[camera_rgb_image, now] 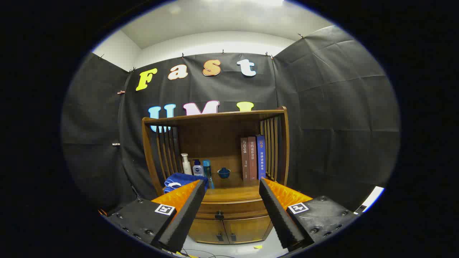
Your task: Pull open the drawer, take out the items inside it, and place them on the countertop above the cabinet.
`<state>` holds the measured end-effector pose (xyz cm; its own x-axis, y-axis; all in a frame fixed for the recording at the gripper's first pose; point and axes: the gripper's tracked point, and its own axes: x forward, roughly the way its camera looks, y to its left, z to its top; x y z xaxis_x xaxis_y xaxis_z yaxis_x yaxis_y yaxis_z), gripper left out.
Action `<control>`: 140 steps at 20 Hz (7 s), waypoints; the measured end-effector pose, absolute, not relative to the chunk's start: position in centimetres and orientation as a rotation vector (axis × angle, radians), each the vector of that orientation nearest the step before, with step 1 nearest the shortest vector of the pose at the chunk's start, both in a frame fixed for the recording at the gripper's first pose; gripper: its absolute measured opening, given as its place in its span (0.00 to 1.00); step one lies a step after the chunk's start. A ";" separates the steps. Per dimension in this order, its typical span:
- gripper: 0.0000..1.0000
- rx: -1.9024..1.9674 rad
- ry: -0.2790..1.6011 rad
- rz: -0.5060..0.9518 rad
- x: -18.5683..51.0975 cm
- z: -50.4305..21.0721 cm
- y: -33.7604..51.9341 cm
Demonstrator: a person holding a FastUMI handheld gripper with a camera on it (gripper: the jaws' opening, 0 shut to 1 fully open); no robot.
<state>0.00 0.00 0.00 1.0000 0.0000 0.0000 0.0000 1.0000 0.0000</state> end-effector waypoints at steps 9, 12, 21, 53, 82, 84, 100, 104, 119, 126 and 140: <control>0.99 -0.028 0.018 0.042 -0.5 -0.5 1.2; 0.99 -0.031 0.000 0.036 -0.9 -0.1 0.5; 0.99 -0.048 -0.009 0.069 -1.3 -2.5 0.9; 0.49 -0.178 0.343 -0.019 19.8 -33.9 5.3; 0.34 -0.100 0.354 0.006 4.6 -33.5 4.6; 0.34 -0.100 0.364 0.008 3.7 -33.9 4.5; 0.73 -0.099 0.326 0.009 0.8 -33.0 5.0; 1.00 -0.115 0.368 0.022 -0.7 -32.5 5.2; 1.00 -0.012 0.493 0.093 1.2 -18.5 5.8; 1.00 -0.033 0.826 0.101 8.1 -21.6 5.6; 1.00 -0.033 1.230 0.033 15.3 -34.6 3.3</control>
<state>15.31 3.26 -34.65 0.3335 0.0078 -0.9427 -0.0433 0.9990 -0.0070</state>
